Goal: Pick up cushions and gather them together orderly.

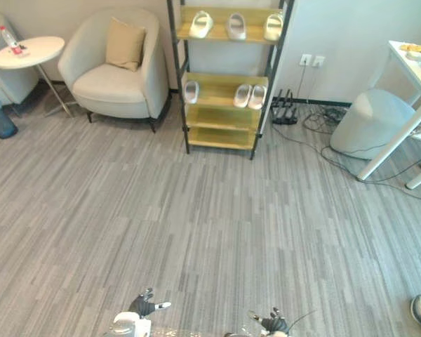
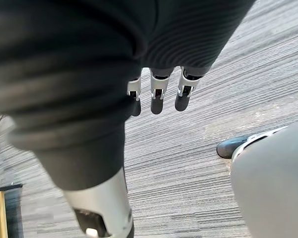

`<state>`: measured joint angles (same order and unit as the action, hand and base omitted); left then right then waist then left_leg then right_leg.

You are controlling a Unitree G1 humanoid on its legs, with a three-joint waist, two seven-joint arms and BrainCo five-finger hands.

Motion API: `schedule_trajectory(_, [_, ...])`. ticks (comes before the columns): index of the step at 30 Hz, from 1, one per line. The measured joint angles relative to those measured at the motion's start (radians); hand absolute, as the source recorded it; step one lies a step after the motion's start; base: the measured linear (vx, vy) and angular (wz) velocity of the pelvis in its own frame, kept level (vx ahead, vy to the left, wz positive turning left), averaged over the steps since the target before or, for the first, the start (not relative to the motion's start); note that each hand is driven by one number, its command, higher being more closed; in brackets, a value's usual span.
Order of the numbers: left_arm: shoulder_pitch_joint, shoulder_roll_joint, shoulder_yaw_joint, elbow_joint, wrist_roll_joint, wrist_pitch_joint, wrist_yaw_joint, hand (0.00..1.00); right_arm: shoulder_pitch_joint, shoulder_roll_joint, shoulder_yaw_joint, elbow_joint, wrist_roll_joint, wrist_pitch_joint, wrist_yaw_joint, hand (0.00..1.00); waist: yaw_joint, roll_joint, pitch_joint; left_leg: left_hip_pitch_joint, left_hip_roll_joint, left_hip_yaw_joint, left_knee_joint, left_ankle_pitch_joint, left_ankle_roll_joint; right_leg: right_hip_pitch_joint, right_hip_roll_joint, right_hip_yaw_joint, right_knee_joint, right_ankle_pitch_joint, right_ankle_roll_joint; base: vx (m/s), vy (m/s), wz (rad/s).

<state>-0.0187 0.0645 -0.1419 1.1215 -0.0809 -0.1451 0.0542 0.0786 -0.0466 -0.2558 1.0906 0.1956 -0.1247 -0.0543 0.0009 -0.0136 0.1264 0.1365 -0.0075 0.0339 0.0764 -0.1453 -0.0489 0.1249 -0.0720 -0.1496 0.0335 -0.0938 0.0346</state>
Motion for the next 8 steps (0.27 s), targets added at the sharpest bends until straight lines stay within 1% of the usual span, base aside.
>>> schedule_trajectory(3, [0.0, 0.0, 0.0, 0.003, 0.0, 0.0, 0.0, 0.0, 0.0, 0.001, 0.0, 0.0, 0.0, 0.0, -0.001, 0.0, 0.001, -0.001, 0.001, 0.005, -0.012, 0.0, 0.013, -0.002, 0.003, 0.018, -0.012, 0.002, -0.012, 0.004, 0.006, 0.02, 0.037, -0.01])
schedule_trajectory(8, [-0.001, 0.0, -0.001, 0.006, 0.0, -0.001, 0.0, 0.0, 0.0, 0.004, 0.001, 0.001, 0.0, 0.001, -0.001, 0.0, 0.002, -0.002, 0.001, 0.005, -0.012, 0.001, 0.013, -0.005, 0.008, 0.018, -0.011, 0.01, -0.023, 0.01, 0.011, -0.02, -0.006, -0.02])
